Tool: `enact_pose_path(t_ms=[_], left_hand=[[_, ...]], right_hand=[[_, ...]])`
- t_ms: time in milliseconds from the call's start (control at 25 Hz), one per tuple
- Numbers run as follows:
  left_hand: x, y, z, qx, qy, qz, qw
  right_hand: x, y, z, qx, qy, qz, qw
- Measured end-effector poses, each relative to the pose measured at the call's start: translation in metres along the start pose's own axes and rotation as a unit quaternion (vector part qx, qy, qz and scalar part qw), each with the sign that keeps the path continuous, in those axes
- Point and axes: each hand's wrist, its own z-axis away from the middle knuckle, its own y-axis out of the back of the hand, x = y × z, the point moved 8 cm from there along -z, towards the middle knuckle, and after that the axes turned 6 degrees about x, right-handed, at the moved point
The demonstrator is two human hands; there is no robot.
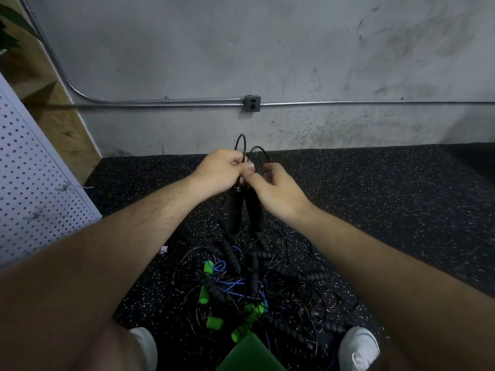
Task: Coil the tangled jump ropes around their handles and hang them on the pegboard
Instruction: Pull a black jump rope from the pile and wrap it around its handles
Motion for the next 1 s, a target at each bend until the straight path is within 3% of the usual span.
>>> enact_pose_path(t_ms=[200, 320, 400, 440, 520, 560, 640, 720, 800, 880, 1000], left_hand=[[-0.007, 0.014, 0.004, 0.032, 0.085, 0.147, 0.985], [-0.021, 0.014, 0.012, 0.032, 0.145, 0.282, 0.948], [-0.033, 0.017, 0.017, 0.025, 0.177, 0.311, 0.933], [-0.040, 0.018, 0.021, 0.015, 0.193, 0.274, 0.942], [-0.045, 0.026, 0.032, -0.019, 0.195, 0.070, 0.978], [-0.043, 0.033, 0.037, -0.024, 0.168, -0.063, 0.984], [-0.025, 0.043, 0.042, 0.014, 0.029, -0.268, 0.963], [-0.002, 0.022, 0.056, -0.038, -0.132, -0.329, 0.934], [-0.002, -0.009, 0.068, -0.118, -0.213, -0.396, 0.885], [-0.005, -0.026, 0.065, -0.116, -0.246, -0.439, 0.856], [-0.014, -0.028, 0.048, -0.106, -0.238, -0.417, 0.871]], right_hand=[[0.015, -0.029, 0.021, -0.009, 0.001, 0.186, 0.983], [0.015, -0.031, 0.015, 0.035, 0.010, 0.191, 0.981], [0.010, -0.029, 0.012, 0.039, 0.039, 0.208, 0.977], [0.009, -0.028, 0.012, 0.024, 0.059, 0.236, 0.970], [0.006, -0.025, 0.013, -0.018, 0.102, 0.307, 0.946], [0.005, -0.023, 0.014, -0.036, 0.124, 0.340, 0.932], [0.005, -0.019, 0.013, -0.056, 0.158, 0.391, 0.905], [0.004, -0.020, 0.015, -0.069, 0.178, 0.409, 0.892], [-0.001, -0.027, 0.021, -0.073, 0.201, 0.408, 0.887], [-0.009, -0.034, 0.024, -0.075, 0.220, 0.398, 0.887], [-0.016, -0.036, 0.021, -0.071, 0.216, 0.388, 0.893]])
